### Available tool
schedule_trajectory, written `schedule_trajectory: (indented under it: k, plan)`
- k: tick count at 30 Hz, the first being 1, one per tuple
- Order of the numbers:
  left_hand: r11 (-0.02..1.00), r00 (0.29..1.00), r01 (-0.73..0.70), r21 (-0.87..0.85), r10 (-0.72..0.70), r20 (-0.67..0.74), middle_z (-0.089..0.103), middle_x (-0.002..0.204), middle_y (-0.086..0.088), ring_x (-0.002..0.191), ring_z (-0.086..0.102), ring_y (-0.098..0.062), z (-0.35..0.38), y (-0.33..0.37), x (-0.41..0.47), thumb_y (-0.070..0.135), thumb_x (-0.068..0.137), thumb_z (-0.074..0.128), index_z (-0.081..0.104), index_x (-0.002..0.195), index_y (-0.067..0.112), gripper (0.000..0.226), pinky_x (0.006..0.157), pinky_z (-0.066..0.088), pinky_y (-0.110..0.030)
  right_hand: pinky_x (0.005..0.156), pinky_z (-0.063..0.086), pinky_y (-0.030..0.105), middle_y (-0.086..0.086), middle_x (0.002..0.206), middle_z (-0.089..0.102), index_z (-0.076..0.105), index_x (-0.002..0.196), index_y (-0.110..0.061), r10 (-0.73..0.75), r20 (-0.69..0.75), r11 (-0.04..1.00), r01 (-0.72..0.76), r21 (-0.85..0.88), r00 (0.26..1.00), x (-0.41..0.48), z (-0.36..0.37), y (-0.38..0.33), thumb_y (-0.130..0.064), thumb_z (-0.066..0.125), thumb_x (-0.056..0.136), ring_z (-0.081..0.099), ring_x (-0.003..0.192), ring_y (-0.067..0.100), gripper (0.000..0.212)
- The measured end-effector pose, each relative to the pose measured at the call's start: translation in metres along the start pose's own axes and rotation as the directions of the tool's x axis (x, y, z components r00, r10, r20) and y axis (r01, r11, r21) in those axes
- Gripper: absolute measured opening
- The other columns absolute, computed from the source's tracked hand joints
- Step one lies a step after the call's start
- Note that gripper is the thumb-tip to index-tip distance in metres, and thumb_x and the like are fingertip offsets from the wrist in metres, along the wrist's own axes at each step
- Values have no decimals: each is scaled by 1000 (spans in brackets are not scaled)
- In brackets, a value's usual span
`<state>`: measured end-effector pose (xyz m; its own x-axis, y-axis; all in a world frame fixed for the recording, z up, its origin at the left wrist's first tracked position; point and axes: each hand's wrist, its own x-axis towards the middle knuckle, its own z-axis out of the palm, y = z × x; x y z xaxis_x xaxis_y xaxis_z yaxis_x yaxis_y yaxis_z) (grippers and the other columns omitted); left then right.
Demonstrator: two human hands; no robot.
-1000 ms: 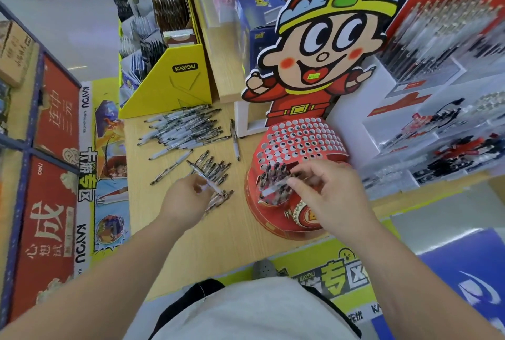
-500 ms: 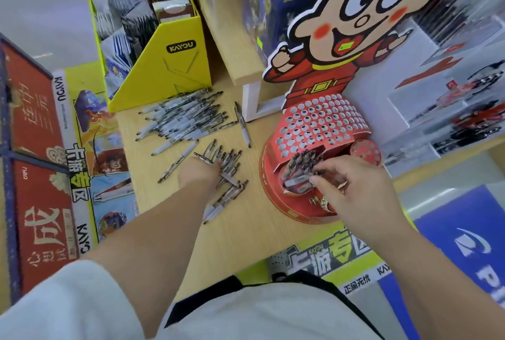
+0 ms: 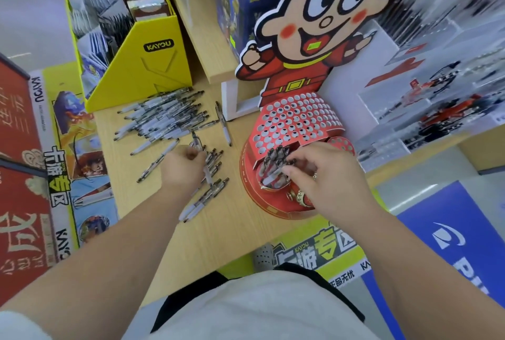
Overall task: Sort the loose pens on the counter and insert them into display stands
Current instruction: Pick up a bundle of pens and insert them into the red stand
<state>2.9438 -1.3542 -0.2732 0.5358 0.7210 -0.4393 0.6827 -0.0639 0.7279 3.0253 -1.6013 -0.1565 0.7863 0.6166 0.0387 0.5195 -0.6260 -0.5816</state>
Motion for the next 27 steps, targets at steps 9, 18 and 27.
schedule_trajectory:
  k: [9, 18, 27]
  plan:
    - [921, 980, -166, -352, 193, 44, 70, 79, -8, 55, 60, -11, -20, 39, -81, 9, 99, 59, 65, 103, 10, 7, 53, 53, -26, 73, 52, 35, -11, 85, 57, 74, 96, -23, -29, 41, 996, 33, -87, 999, 2, -1, -5, -34, 75, 86, 60, 75, 14, 15]
    - [866, 983, -33, -500, 118, 140, 70, 82, -11, 53, 54, -19, -17, 43, -99, 7, 101, 46, 61, 99, 10, 16, 54, 44, -33, 74, 50, 34, -10, 82, 59, 73, 91, -23, -37, 53, 996, 41, -75, 998, 6, 0, -8, -33, 76, 86, 56, 74, 11, 11]
    - [876, 960, -78, -477, 195, 202, 72, 89, -11, 63, 62, -22, -17, 39, -99, 22, 105, 51, 65, 103, 10, 19, 56, 49, -35, 71, 49, 29, -11, 83, 59, 75, 93, -21, 18, 12, 998, -18, -68, 1000, 2, 1, -9, -31, 76, 86, 55, 72, 5, 12]
